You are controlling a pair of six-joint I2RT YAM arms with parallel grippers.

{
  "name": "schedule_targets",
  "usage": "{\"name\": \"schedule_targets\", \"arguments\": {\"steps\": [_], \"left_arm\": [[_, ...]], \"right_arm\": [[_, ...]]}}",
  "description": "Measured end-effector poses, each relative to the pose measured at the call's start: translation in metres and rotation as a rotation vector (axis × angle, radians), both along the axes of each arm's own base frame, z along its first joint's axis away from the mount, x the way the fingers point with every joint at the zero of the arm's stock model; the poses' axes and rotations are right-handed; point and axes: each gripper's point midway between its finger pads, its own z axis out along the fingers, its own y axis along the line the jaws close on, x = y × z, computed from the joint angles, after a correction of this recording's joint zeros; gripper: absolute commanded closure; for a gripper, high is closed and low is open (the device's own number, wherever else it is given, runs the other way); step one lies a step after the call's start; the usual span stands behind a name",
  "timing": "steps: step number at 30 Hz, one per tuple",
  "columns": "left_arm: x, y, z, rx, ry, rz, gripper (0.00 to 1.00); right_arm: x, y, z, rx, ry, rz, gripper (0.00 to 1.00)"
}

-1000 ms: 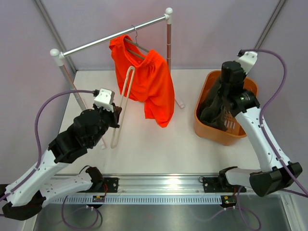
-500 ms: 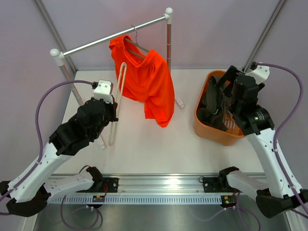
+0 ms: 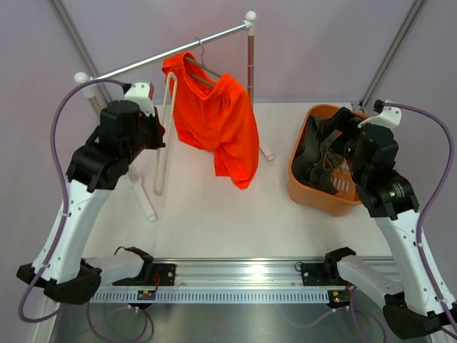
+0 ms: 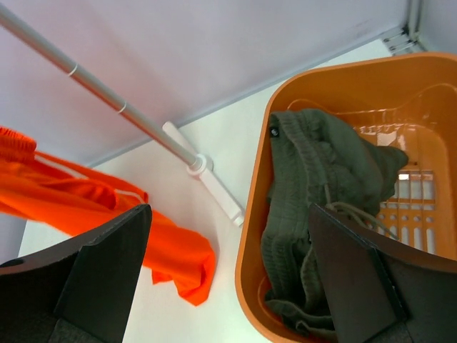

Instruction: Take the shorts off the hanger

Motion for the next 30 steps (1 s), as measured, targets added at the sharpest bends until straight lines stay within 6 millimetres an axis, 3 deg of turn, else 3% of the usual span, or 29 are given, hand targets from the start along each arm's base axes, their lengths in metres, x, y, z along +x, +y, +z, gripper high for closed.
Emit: {"name": "schedule_targets", "arguments": {"steps": [7,13,25,30], "left_arm": [[0.047,-0.003,0.03,-0.053,0.013,-0.013,1.0],[0.083,0.007,0.04,-0.088,0.028,0.011,1.0],[0.118,0.033,0.05,-0.104,0.016,0.086,1.0],[0.132,0.042,0.045,-0.112,0.023,0.115,1.0]], "right_arm": [[-0.012,0.011,-0.002,0.018,-0.004,0.079,0.0],[-0.021,0.017,0.003,0.035,-0.024,0.128,0.01],[-0.022,0.028,-0.001,0.042,-0.012,0.19,0.01],[-0.02,0.032,-0.009,0.04,0.009,0.205,0.0]]}}
